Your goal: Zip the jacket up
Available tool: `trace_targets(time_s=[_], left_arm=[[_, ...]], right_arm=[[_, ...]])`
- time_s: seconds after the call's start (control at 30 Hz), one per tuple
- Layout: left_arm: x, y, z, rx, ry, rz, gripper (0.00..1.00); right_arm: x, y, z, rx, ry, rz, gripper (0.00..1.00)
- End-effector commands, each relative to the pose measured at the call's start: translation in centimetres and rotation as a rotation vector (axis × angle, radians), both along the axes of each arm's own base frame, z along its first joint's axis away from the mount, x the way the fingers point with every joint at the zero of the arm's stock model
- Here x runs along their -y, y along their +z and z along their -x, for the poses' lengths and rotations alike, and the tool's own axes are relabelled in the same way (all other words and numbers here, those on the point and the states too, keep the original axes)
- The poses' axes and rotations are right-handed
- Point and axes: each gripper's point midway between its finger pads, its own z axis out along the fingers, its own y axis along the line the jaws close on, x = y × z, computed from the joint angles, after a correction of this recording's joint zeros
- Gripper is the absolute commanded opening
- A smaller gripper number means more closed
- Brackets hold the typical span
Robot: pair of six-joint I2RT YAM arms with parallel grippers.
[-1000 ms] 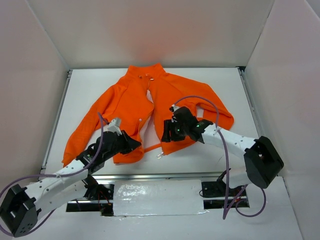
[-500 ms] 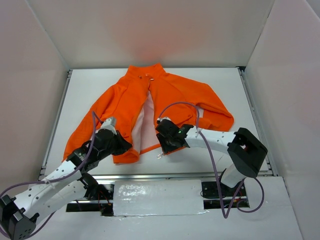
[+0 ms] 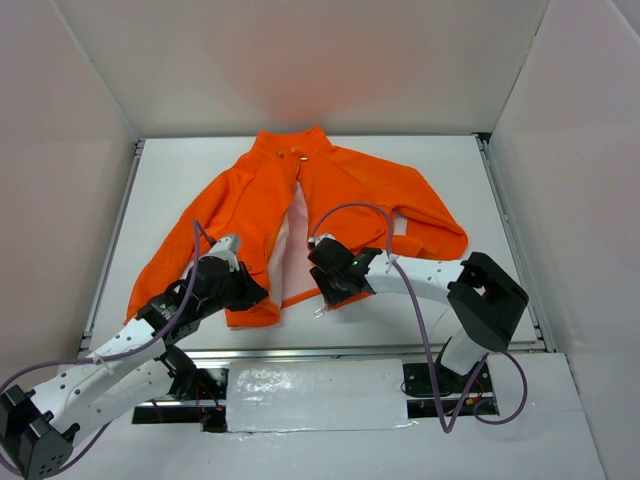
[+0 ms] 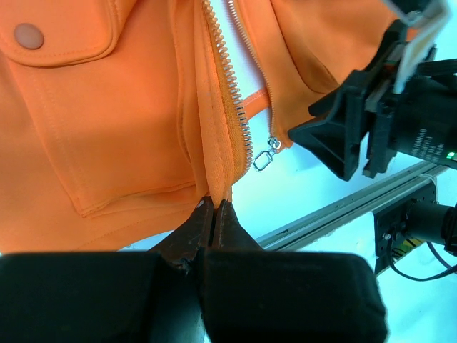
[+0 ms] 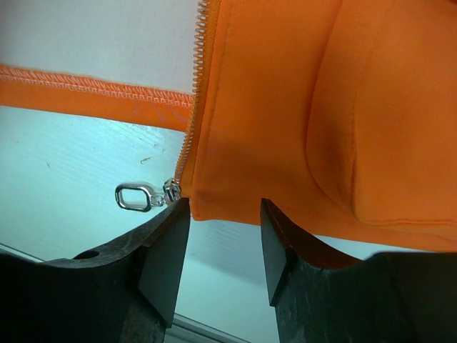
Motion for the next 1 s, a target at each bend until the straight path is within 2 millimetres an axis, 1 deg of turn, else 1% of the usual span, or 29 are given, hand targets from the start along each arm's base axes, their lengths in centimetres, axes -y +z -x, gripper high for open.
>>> trace_targets(time_s=[0.0,0.23,0.43,0.5,0.6,0.63,0.73,0.83,0.97], left_arm=[[0.6,0.6,-0.1,0.035,-0.042,0.018,0.0],[0.7,0.8,0.3,0.036,-0.065,0.02,0.0],[0.3,0.9,0.5,0.043,-0.065,0.013,0.0],[0.3,0.9,0.6,0.043,-0.066,0.01,0.0],[0.4,1.0,0.4,0.051,-0.069,0.011,0.0],[0.4,0.9,0.4,0.048,-0.07,0.007,0.0],[0.6,0.7,0.3,0.045,-0.076,0.008,0.0],[0.6,0.7,0.3,0.045,-0.077,0.011,0.0],[0.6,0.8,0.4,0.051,-0.077,0.016,0.0]], right_arm=[[-1.6,0.9,-0.7,0.03,0.06,-0.014,0.52],[-2.7,0.8,-0.9,0.029,0.123,-0.007,0.54],[-2.0,-1.2,-0.1,-0.034,0.102,0.049,0.53],[-2.0,-1.0,-0.3,-0.026,0.078,0.042,0.52],[-2.7,0.7,-0.3,0.008,0.073,-0.043,0.52],[-3.1,1.7,-0.2,0.023,0.078,-0.085,0.52],[-3.6,3.1,-0.2,0.043,0.076,-0.149,0.53],[-3.6,3.3,0.0,0.03,0.067,-0.167,0.54],[-2.4,2.4,-0.7,0.009,0.006,-0.116,0.53]])
